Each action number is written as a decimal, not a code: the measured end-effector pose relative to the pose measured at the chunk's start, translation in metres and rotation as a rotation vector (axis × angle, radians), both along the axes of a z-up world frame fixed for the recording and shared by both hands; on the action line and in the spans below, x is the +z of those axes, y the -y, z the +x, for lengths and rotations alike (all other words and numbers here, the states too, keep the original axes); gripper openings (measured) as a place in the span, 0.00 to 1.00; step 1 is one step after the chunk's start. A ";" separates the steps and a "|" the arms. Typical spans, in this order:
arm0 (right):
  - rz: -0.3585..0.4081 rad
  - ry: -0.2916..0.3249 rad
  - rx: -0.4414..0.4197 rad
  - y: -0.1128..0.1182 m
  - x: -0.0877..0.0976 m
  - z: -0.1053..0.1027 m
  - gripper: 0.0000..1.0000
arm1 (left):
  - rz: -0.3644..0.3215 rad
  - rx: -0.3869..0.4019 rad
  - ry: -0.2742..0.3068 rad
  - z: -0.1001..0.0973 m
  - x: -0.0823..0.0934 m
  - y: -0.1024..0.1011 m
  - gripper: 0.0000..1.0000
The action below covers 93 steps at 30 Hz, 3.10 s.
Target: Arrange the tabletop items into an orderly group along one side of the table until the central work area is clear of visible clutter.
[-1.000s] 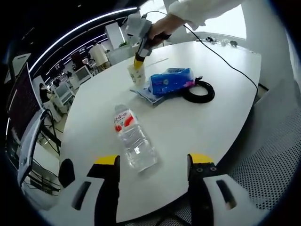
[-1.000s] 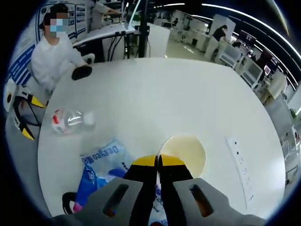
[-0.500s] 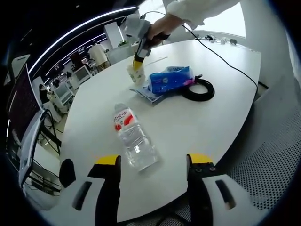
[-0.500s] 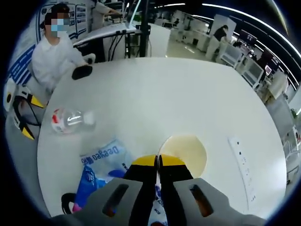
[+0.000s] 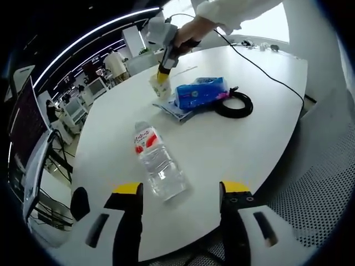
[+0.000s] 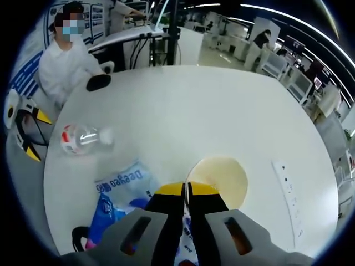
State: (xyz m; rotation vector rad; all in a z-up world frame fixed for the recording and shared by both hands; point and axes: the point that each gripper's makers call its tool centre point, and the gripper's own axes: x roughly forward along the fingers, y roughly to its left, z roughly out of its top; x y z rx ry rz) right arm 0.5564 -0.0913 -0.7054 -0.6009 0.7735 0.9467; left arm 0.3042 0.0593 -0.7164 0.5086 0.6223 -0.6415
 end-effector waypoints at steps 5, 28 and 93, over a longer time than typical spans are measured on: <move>-0.008 -0.001 -0.001 0.002 -0.002 -0.002 0.01 | 0.002 -0.002 0.000 0.000 0.000 0.000 0.55; 0.108 0.062 -0.093 0.020 0.039 -0.028 0.18 | 0.017 -0.008 -0.008 -0.002 -0.001 -0.001 0.54; 0.440 0.025 -0.648 0.116 0.072 -0.202 0.40 | -0.055 -0.005 -0.010 -0.003 0.010 0.009 0.56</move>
